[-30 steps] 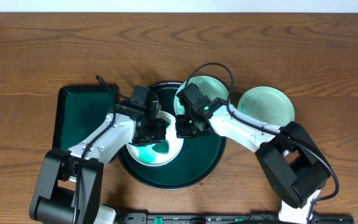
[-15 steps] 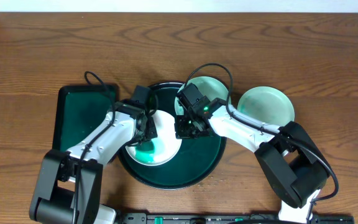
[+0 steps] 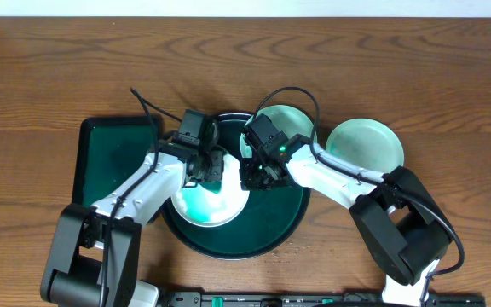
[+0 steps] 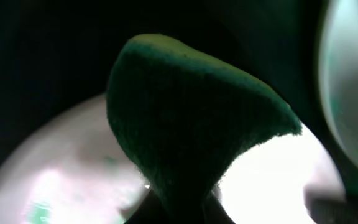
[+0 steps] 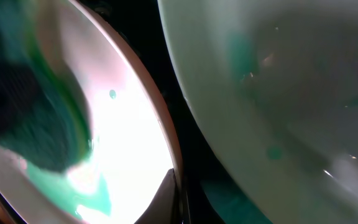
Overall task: Clean dirty plates on tray and stack at the side
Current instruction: 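Scrub the center plate with the sponge in left gripper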
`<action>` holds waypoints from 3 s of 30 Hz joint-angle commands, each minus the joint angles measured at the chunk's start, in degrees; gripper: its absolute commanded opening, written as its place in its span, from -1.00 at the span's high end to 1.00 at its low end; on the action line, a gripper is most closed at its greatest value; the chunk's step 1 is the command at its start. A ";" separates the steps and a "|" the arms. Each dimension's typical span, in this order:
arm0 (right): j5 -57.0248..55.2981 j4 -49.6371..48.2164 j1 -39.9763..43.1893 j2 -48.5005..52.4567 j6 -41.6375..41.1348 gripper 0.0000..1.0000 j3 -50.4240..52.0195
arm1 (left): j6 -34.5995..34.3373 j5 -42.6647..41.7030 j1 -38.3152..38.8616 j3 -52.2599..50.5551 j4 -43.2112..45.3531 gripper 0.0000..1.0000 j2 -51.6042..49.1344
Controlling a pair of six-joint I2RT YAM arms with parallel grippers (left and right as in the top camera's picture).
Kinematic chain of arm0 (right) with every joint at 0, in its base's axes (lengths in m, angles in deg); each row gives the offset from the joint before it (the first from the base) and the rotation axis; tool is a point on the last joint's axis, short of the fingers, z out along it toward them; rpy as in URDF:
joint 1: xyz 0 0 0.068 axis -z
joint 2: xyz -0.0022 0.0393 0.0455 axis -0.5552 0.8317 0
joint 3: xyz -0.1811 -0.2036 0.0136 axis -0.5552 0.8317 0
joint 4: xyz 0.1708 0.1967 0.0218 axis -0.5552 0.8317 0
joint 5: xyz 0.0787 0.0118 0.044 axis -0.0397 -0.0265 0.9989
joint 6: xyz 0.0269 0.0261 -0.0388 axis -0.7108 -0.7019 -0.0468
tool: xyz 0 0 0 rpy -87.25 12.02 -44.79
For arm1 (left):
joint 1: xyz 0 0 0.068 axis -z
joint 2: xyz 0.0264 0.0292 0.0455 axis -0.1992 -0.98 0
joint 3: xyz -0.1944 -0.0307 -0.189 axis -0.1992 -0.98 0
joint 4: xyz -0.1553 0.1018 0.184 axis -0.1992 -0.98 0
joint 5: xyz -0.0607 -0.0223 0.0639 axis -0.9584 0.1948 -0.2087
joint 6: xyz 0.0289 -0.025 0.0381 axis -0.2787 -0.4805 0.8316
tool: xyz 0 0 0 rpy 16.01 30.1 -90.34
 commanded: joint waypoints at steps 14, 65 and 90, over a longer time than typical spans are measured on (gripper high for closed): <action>-0.98 0.15 0.26 1.14 -0.31 0.98 -0.79 | -12.94 21.20 -0.20 -0.11 2.47 0.86 -0.76; 0.50 0.26 0.59 1.14 0.55 0.98 -0.81 | -4.07 12.11 -0.26 -0.15 -11.34 0.86 -0.76; 1.64 0.68 1.25 1.14 1.38 0.98 -0.81 | 9.86 -21.53 -0.37 -0.13 -9.35 0.86 -0.74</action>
